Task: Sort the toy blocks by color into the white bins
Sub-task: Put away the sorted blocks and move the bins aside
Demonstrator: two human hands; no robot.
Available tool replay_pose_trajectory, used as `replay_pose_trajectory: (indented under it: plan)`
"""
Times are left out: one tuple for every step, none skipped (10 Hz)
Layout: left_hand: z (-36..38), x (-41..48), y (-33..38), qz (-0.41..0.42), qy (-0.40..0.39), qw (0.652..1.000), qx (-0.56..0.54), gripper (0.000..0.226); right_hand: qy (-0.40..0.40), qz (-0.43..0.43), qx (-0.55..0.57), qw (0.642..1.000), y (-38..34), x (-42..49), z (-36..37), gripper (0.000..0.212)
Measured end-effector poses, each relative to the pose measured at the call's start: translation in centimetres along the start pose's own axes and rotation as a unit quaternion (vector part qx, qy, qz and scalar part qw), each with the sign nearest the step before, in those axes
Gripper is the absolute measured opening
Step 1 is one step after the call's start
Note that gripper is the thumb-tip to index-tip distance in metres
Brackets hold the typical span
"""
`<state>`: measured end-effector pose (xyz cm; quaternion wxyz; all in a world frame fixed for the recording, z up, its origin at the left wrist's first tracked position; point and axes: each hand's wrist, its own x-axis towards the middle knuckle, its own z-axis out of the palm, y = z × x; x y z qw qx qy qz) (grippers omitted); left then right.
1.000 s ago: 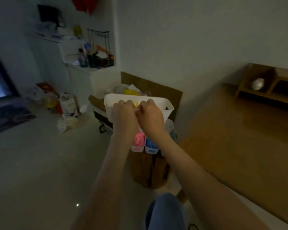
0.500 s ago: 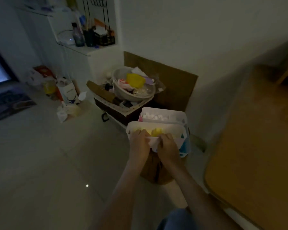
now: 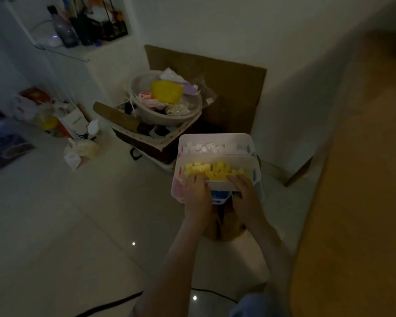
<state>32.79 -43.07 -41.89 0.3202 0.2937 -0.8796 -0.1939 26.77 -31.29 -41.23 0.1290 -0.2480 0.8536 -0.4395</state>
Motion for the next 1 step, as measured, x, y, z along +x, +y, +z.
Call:
replay_pose_trajectory:
  plan:
    - [0.39,-0.21,0.36,-0.015,0.005,0.999,0.028,0.016,-0.006,-0.039,0.0,0.999,-0.62,-0.23,-1.16,0.051]
